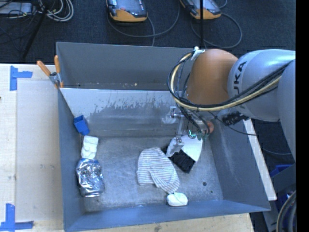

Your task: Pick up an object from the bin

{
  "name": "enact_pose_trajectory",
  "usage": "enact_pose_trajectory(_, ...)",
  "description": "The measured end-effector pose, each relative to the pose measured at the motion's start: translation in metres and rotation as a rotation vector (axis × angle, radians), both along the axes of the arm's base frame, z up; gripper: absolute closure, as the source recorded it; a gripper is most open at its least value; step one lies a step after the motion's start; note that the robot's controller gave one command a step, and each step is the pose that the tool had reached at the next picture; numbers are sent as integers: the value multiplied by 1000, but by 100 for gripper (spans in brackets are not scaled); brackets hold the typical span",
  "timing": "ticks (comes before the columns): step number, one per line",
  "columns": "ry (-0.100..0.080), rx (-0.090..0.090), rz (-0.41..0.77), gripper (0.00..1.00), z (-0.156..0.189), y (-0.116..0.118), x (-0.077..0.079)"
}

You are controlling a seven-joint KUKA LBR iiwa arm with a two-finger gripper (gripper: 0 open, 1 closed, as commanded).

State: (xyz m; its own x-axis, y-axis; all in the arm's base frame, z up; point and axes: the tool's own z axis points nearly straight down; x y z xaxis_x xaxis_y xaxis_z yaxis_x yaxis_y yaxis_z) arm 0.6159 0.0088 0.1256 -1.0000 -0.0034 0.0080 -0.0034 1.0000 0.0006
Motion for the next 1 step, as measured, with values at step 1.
enact_pose_trajectory(1, -7, 0, 0, 0, 4, 0, 2)
